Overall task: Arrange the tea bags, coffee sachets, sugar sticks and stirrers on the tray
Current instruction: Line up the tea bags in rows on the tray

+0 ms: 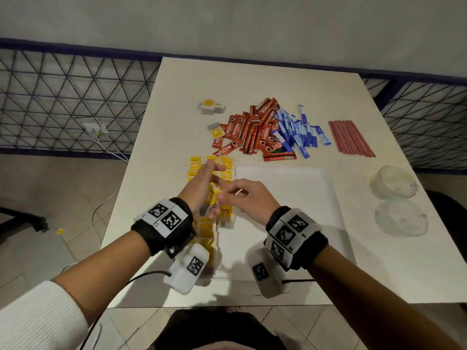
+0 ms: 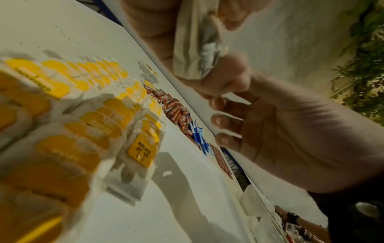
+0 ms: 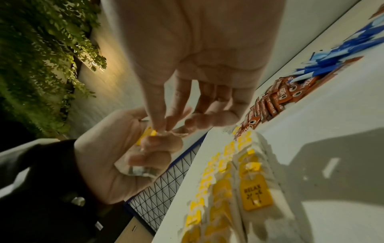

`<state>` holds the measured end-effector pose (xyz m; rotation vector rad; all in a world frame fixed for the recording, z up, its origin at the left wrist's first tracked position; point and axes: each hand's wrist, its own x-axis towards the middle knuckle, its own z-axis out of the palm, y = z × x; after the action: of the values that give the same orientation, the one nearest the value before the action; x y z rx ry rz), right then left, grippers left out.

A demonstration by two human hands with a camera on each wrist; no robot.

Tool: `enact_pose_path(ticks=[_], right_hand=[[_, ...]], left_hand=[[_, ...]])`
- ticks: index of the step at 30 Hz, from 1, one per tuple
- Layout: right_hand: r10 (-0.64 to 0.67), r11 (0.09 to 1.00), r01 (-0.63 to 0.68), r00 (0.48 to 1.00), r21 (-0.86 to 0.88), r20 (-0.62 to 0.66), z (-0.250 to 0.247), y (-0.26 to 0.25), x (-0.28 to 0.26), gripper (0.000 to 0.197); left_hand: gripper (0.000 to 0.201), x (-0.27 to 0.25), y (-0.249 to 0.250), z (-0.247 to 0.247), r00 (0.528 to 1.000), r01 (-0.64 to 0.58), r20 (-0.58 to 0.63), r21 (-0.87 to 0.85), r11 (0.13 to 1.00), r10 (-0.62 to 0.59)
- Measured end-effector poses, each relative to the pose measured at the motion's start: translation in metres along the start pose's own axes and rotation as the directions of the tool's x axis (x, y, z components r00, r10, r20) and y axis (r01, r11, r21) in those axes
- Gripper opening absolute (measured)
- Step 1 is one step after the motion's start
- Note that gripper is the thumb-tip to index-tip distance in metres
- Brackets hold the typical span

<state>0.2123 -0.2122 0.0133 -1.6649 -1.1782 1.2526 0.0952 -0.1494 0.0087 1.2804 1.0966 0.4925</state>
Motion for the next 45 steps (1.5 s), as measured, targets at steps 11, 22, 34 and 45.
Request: enact_pose_path(ticks=[11,22,34,45], right_hand=[[-0.038,0.99,0.029,0.997,-0.135,-0.067,-0.02,0.008,-0.001,0.023],[-0.094,0.982,0.092,0.996,-0.166,-0.004,-0.019,0.02,-0.009,0.009],[0.012,0.984,0.001,0.997,-0.178,0.071,-0.012,0.034,-0.006,0.019],[0.189,0.97,-0.188,0.982,-0.155,-0.008,0.004,0.073,-0.005,0.021]], left_hand=[[0.017,-0.013,-0.023,-0.011,0.988,-0.154,0.027,0.062,0.986,0.152],[0.018,-0.026,-0.039,-0.006,0.998,-0.067,0.015,0.288,0.955,0.065],[0.012,-0.028,-0.047,-0.005,1.0,-0.013,0.009,0.332,0.943,0.011],[0.021,-0.027,-0.055,-0.001,0.993,0.036,0.079,0.49,0.871,-0.085]])
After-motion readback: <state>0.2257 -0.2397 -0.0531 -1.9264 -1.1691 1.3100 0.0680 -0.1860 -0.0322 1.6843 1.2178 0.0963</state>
